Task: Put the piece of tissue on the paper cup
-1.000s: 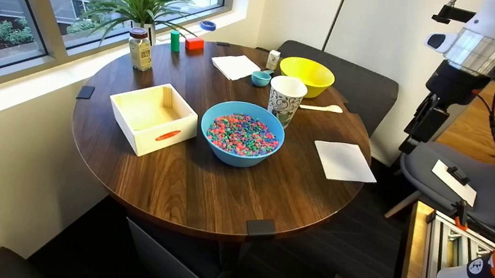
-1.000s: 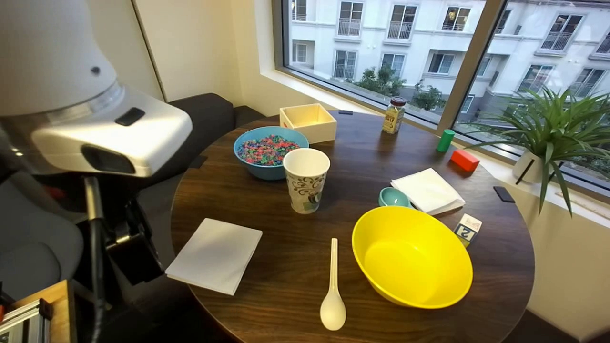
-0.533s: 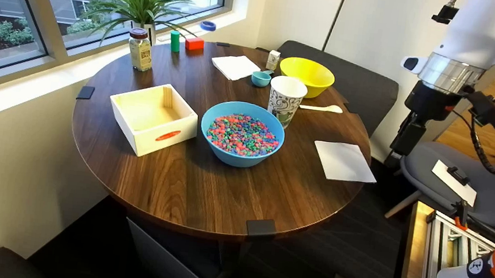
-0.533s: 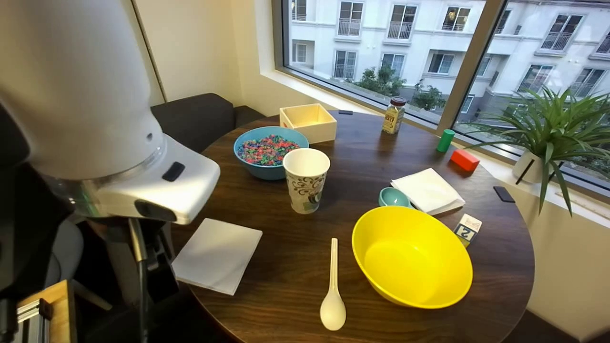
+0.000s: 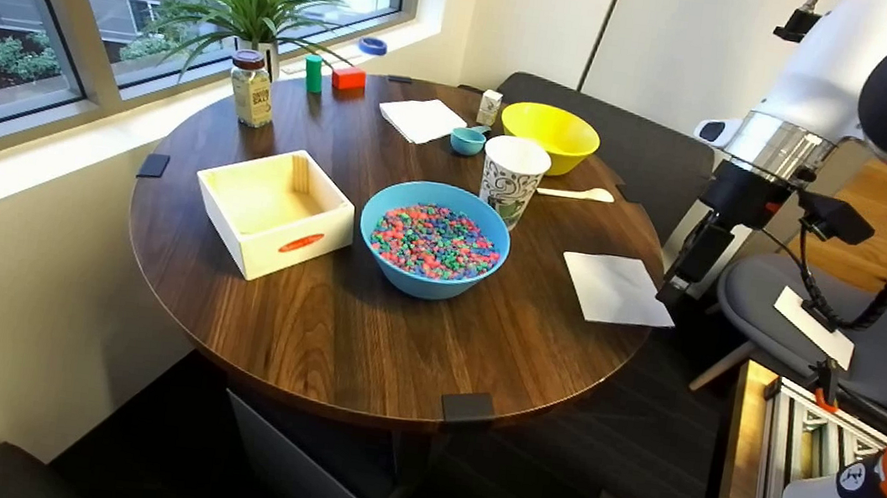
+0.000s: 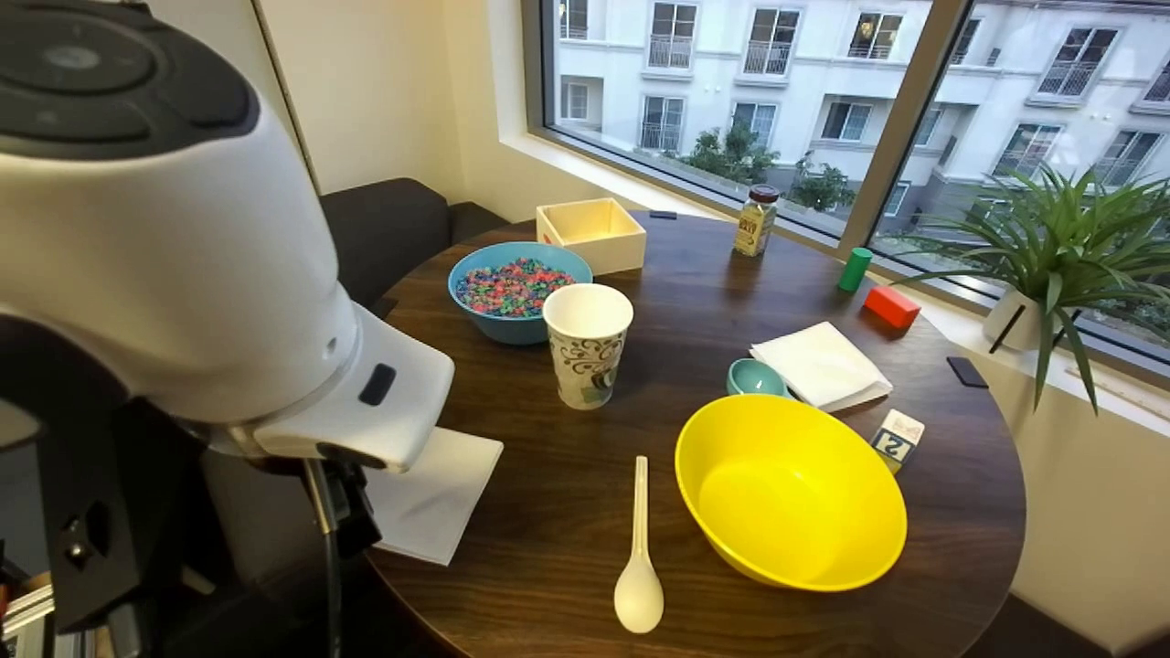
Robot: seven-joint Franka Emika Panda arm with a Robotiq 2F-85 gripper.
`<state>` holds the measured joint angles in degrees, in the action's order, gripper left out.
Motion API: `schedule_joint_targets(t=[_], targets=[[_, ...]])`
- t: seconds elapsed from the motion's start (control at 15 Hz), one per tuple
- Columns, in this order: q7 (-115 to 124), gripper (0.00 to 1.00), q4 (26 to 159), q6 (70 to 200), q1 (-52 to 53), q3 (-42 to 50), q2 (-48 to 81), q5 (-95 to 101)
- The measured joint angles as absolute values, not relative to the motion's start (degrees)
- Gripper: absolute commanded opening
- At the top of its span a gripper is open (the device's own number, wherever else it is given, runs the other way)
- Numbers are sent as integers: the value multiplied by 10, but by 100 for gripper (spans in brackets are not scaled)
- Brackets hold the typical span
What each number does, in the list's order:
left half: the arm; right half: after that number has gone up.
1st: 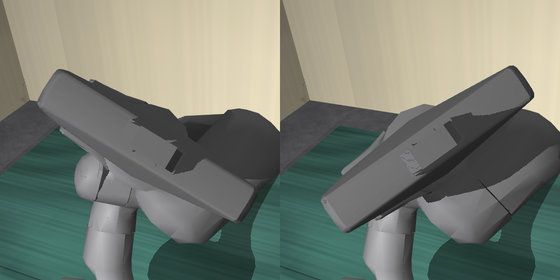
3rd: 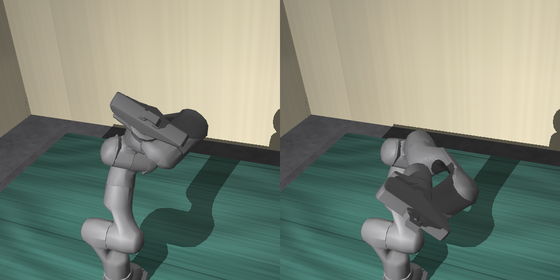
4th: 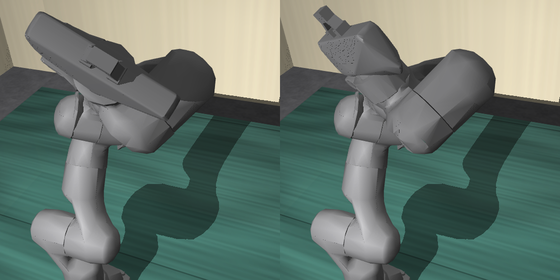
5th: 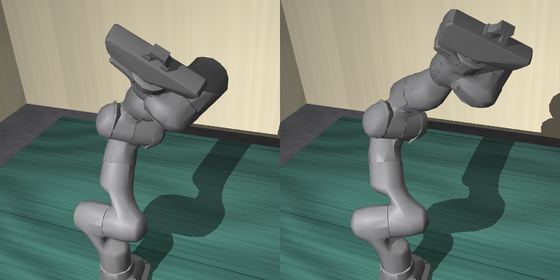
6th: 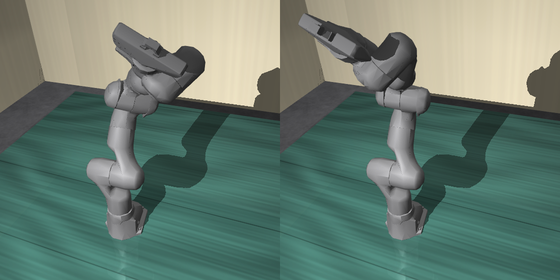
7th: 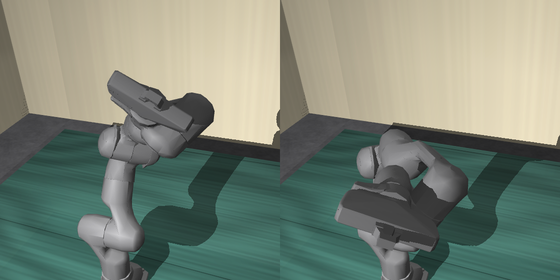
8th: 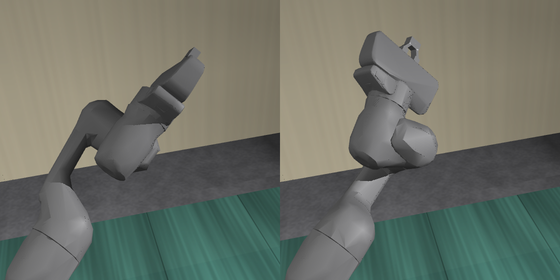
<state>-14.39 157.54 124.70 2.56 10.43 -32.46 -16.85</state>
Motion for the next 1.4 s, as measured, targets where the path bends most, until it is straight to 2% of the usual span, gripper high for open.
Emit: schedule_joint_targets(t=[1.33,1.4], targets=[[-104,100,1576,1187,-22,111,-274,-204],[-106,98,1576,1187,-22,112,-269,-204]])
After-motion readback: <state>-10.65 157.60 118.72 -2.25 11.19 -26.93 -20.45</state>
